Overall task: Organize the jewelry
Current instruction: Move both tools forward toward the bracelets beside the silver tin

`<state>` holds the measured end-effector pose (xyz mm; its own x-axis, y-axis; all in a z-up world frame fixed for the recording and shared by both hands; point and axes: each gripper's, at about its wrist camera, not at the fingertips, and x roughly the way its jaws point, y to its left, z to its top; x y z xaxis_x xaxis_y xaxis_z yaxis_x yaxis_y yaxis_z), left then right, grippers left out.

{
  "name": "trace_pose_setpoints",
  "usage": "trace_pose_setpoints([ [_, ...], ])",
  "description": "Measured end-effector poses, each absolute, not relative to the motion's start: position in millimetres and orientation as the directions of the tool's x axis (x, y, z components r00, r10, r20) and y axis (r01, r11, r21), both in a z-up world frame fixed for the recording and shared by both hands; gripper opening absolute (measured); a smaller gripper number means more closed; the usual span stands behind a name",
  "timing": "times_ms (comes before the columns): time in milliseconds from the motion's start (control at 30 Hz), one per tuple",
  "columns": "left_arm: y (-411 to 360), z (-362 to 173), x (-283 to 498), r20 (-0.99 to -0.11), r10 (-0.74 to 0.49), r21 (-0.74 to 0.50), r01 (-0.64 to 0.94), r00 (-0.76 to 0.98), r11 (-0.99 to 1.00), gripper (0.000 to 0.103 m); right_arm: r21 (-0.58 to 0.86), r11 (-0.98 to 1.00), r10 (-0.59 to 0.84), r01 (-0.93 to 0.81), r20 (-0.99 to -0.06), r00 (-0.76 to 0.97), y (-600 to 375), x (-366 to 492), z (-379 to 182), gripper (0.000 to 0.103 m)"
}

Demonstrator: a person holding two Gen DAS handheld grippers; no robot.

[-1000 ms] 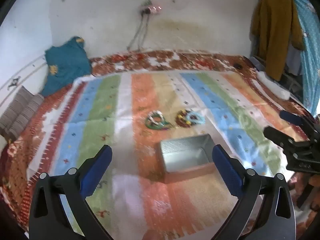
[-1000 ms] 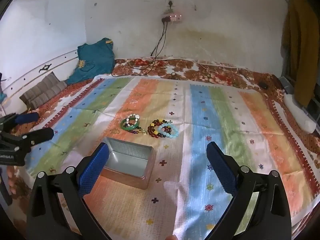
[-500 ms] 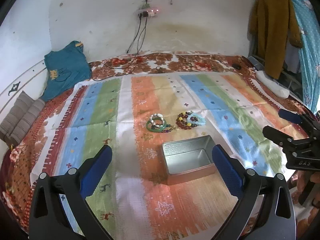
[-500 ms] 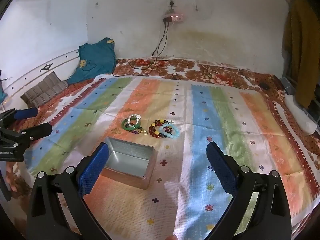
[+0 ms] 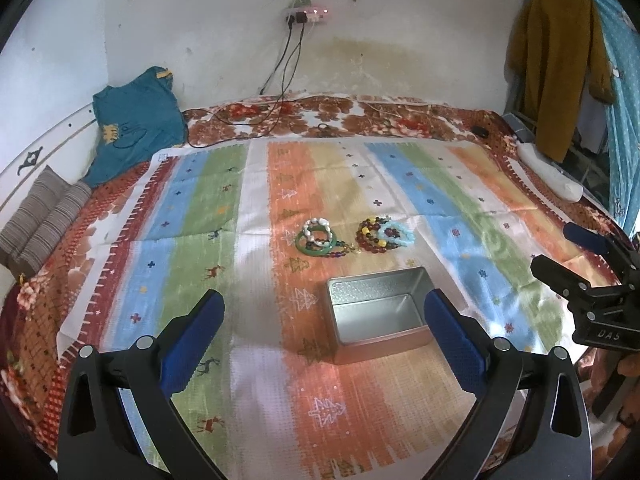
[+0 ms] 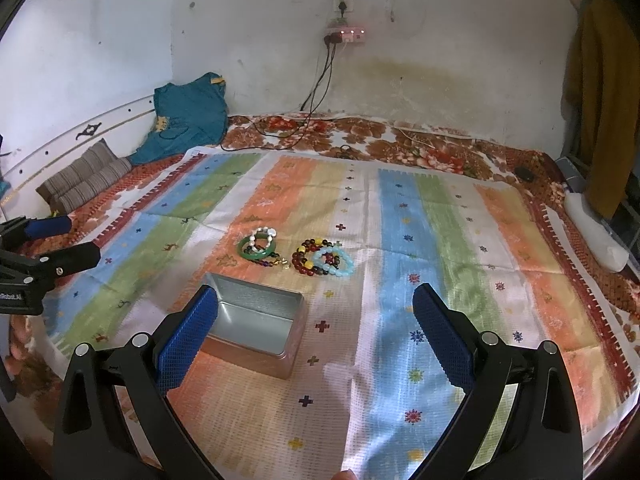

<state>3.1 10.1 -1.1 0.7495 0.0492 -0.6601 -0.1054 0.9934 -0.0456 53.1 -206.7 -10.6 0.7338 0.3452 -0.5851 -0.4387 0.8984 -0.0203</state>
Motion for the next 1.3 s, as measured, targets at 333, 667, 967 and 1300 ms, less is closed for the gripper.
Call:
trace_pose_setpoints([
  [333,24,-9,12,-0.687,0.091,-0.053,-0.174,0.721,0.983,0.097,0.013,0.901,0.349,-0.434,-0.614,0.708,-208,64,-12,0.099],
  [667,32,-19,35,-0.707,0.137,0.005,-0.190,0.694,0.982,0.097,0.007,0.907,0.326,-0.420,-0.641,0.695,-204,82,-17,0.099],
  [967,33,-29,63,-0.723,0.116,-0.024,-0.194,0.681,0.981,0.097,-0.044,0.910,0.288,-0.411,-0.647,0.706,-194,99,-26,0.099],
  [1300,37,-40,97,-0.741,0.128,-0.037,-0.230,0.660,0.973,0.097,0.020,0.921,0.302,-0.390,-0.668,0.680,-194,131,-34,0.099],
])
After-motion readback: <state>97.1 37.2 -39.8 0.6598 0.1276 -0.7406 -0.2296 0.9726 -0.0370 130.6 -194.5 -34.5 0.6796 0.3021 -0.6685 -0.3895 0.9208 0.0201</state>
